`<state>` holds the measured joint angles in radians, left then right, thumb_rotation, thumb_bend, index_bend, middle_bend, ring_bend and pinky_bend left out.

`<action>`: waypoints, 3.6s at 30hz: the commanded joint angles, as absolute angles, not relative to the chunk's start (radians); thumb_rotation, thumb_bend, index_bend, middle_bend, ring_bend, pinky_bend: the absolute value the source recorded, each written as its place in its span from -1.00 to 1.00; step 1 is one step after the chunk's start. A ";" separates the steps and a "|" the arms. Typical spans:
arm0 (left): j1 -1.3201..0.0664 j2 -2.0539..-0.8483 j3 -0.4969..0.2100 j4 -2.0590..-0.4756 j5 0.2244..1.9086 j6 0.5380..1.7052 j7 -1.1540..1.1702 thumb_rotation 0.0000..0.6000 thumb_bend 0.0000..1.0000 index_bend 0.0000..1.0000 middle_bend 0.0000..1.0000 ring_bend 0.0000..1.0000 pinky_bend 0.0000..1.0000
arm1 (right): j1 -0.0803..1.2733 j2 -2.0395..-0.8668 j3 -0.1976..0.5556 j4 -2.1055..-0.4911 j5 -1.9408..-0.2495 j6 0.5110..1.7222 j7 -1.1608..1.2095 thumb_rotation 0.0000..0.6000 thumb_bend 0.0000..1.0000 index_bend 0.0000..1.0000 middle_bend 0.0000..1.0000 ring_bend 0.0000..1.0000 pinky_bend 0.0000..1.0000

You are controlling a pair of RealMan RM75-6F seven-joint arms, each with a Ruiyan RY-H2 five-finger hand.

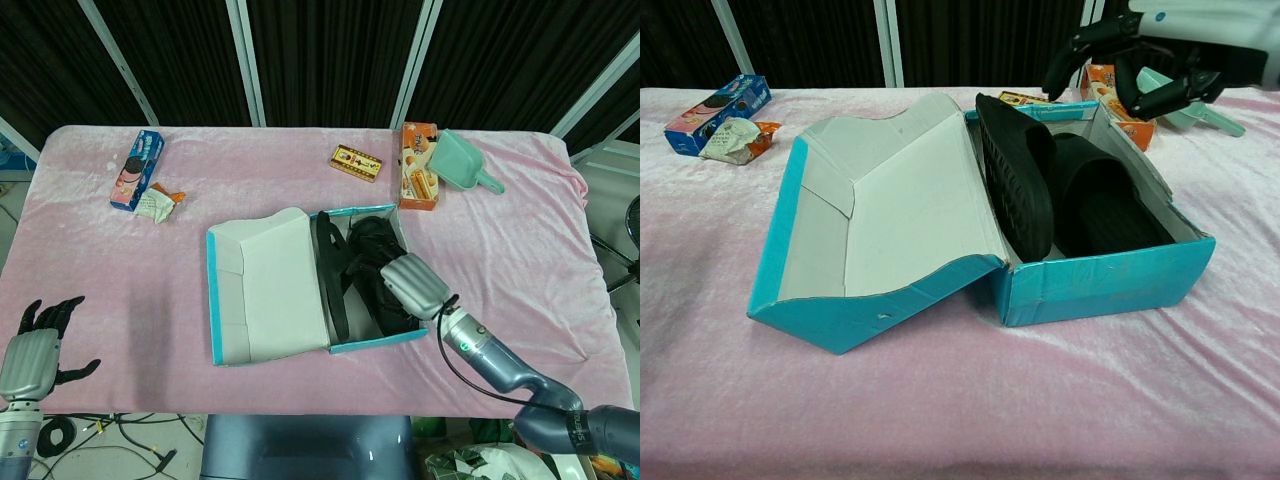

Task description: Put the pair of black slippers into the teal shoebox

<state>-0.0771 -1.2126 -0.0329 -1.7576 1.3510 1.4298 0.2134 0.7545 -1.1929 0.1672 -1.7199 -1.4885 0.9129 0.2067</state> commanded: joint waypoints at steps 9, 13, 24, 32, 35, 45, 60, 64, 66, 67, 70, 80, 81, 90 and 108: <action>-0.073 -1.218 -0.031 -1.737 1.348 1.426 0.190 1.00 -1.00 -0.74 -0.65 -0.67 -1.00 | 0.836 -1.247 0.212 -1.729 -1.379 0.826 0.076 1.00 0.88 -0.35 -0.46 -0.94 -0.95; -0.074 -1.221 -0.031 -1.730 1.347 1.422 0.184 1.00 -1.00 -0.74 -0.65 -0.67 -1.00 | 0.852 -1.256 0.221 -1.727 -1.342 0.813 0.039 1.00 0.88 -0.35 -0.46 -0.94 -0.95; -0.075 -1.224 -0.032 -1.719 1.348 1.418 0.174 1.00 -1.00 -0.74 -0.65 -0.67 -1.00 | 0.867 -1.305 0.201 -1.694 -1.282 0.793 -0.015 1.00 0.87 -0.35 -0.46 -0.94 -0.95; -0.069 -1.224 -0.029 -1.718 1.345 1.421 0.172 1.00 -1.00 -0.74 -0.65 -0.67 -1.00 | 0.878 -1.325 0.189 -1.670 -1.262 0.782 -0.040 1.00 0.87 -0.35 -0.46 -0.94 -0.95; -0.071 -1.225 -0.029 -1.718 1.345 1.418 0.173 1.00 -1.00 -0.74 -0.65 -0.67 -1.00 | 0.876 -1.329 0.181 -1.665 -1.267 0.784 -0.046 1.00 0.87 -0.35 -0.46 -0.94 -0.95; -0.073 -1.222 -0.031 -1.725 1.347 1.418 0.181 1.00 -1.00 -0.74 -0.65 -0.67 -1.00 | 0.863 -1.341 0.161 -1.643 -1.282 0.796 -0.033 1.00 0.87 -0.35 -0.45 -0.94 -0.95; -0.074 -1.222 -0.031 -1.729 1.345 1.416 0.187 1.00 -1.00 -0.74 -0.65 -0.67 -1.00 | 0.844 -1.375 0.130 -1.594 -1.338 0.825 -0.019 1.00 0.87 -0.35 -0.44 -0.94 -0.95; -0.075 -1.223 -0.031 -1.726 1.345 1.413 0.186 1.00 -1.00 -0.74 -0.65 -0.67 -1.00 | 0.838 -1.372 0.119 -1.605 -1.349 0.833 -0.038 1.00 0.87 -0.35 -0.44 -0.94 -0.95; -0.076 -1.224 -0.032 -1.725 1.347 1.412 0.184 1.00 -1.00 -0.74 -0.65 -0.67 -1.00 | 0.836 -1.376 0.112 -1.606 -1.351 0.832 -0.046 1.00 0.87 -0.35 -0.44 -0.94 -0.95; -0.077 -1.224 -0.032 -1.724 1.348 1.412 0.183 1.00 -1.00 -0.74 -0.65 -0.67 -1.00 | 0.834 -1.379 0.109 -1.604 -1.353 0.835 -0.052 1.00 0.87 -0.35 -0.44 -0.94 -0.95; -0.077 -1.224 -0.032 -1.722 1.349 1.413 0.181 1.00 -1.00 -0.74 -0.65 -0.67 -1.00 | 0.827 -1.392 0.102 -1.598 -1.361 0.848 -0.062 1.00 0.87 -0.35 -0.44 -0.94 -0.95; -0.075 -1.226 -0.030 -1.714 1.352 1.414 0.170 1.00 -1.00 -0.74 -0.65 -0.67 -1.00 | 0.796 -1.409 0.075 -1.592 -1.403 0.898 -0.099 1.00 0.85 -0.35 -0.44 -0.94 -0.95; -0.075 -1.226 -0.030 -1.714 1.353 1.414 0.169 1.00 -1.00 -0.74 -0.65 -0.67 -1.00 | 0.793 -1.412 0.072 -1.590 -1.409 0.903 -0.104 1.00 0.84 -0.35 -0.44 -0.94 -0.95; -0.074 -1.226 -0.030 -1.712 1.356 1.414 0.165 1.00 -1.00 -0.74 -0.65 -0.67 -1.00 | 0.769 -1.417 0.052 -1.603 -1.438 0.937 -0.145 1.00 0.82 -0.35 -0.44 -0.94 -0.95; -0.075 -1.229 -0.029 -1.705 1.364 1.414 0.156 1.00 -1.00 -0.74 -0.65 -0.67 -1.00 | 0.754 -1.340 0.056 -1.711 -1.444 0.950 -0.247 1.00 0.24 -0.58 -0.63 -1.00 -0.95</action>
